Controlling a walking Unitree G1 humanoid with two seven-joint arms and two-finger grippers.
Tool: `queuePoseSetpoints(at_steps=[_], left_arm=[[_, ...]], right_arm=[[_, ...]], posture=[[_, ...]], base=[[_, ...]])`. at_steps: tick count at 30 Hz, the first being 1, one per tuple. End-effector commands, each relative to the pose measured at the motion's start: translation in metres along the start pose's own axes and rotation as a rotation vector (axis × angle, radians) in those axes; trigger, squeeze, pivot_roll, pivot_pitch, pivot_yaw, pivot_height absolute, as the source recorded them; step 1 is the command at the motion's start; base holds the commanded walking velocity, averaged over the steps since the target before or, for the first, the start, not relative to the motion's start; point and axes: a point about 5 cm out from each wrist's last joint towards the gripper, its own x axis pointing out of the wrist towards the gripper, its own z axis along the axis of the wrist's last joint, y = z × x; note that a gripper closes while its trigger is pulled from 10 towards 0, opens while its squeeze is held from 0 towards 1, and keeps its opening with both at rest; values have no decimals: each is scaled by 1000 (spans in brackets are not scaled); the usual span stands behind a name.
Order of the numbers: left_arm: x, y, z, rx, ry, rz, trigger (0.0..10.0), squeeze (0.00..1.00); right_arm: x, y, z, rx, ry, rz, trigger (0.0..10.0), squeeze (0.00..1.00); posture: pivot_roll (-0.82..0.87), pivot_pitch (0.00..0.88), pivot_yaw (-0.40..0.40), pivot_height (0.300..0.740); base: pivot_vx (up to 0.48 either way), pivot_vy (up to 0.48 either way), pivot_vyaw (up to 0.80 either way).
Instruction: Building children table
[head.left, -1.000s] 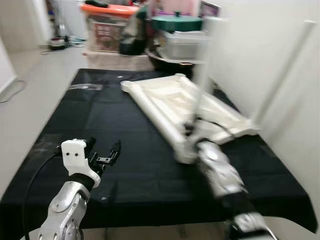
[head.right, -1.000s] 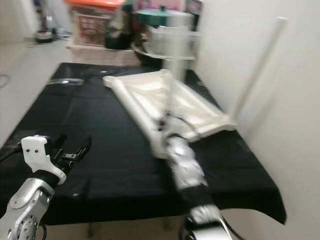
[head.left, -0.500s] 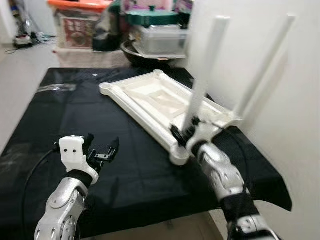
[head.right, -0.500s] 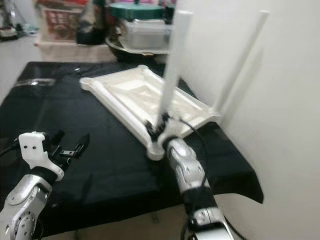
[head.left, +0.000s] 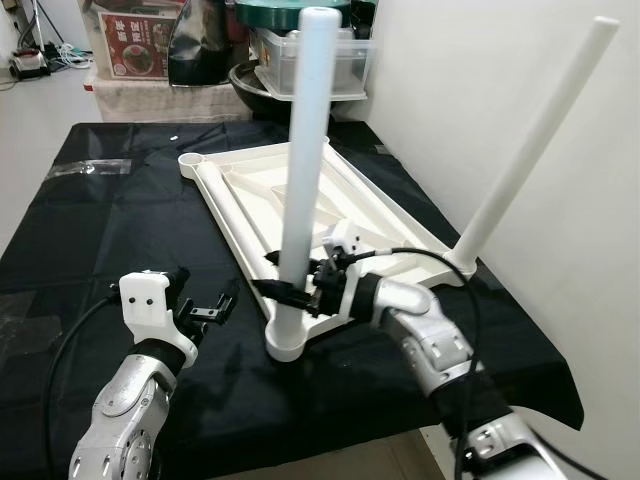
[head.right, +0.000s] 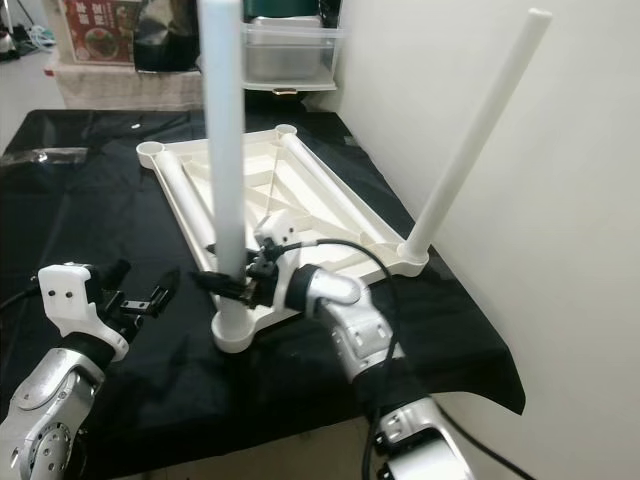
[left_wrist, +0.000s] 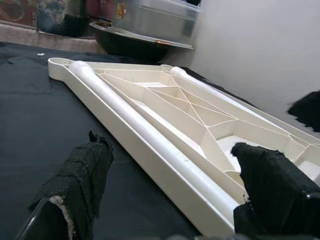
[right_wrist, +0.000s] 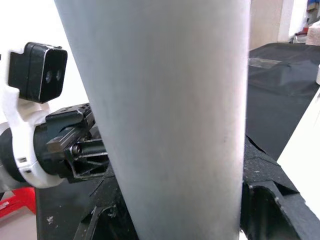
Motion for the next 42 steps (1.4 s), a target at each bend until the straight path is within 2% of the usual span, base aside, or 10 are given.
queuePoseSetpoints(at_steps=[1,10,14,15,20,25,26,34,35,42], left_arm=[[-2,0,-1,-2,15,-2,10000,0],[-4,0,0,-4,21,-11,10000,0],[-4,1,0,-3,22,-12,10000,0],[-3,1,-1,-3,24,-14,10000,0],[-2,2,-2,-2,24,-13,10000,0],[-2,2,-2,-2,25,-12,10000,0],[-2,2,-3,-2,25,-12,10000,0],[-1,4,-3,-7,19,-15,10000,0],[-2,3,-3,-5,17,-11,10000,0],[-4,2,-3,-5,13,-7,10000,0]], right_arm=[[2,9,-14,7,62,70,0,0],[-108,-58,-55,88,358,-1497,0,0],[-111,-55,-52,67,364,-1477,0,0],[-104,-50,-45,27,333,-1373,10000,0],[-76,-39,-24,51,139,-1060,10000,1000],[-63,-38,-13,70,65,-928,10000,1000],[-52,-39,-3,61,7,-808,10000,0],[-15,-10,-8,-89,24,-228,10000,0],[-14,-4,-14,-98,38,-185,4078,0],[-21,14,-18,-43,26,-51,0,0]], posture=[[134,0,-127,740],[89,0,-91,740],[81,0,-87,740],[80,0,-88,740],[84,0,-90,740],[89,0,-92,740],[88,0,-91,740],[115,0,-113,740],[119,0,-117,740],[110,0,-109,740]], base=[[0,0,0],[0,0,0],[0,0,0],[0,0,0],[0,0,0],[0,0,0],[0,0,0],[0,0,0],[0,0,0],[0,0,0]])
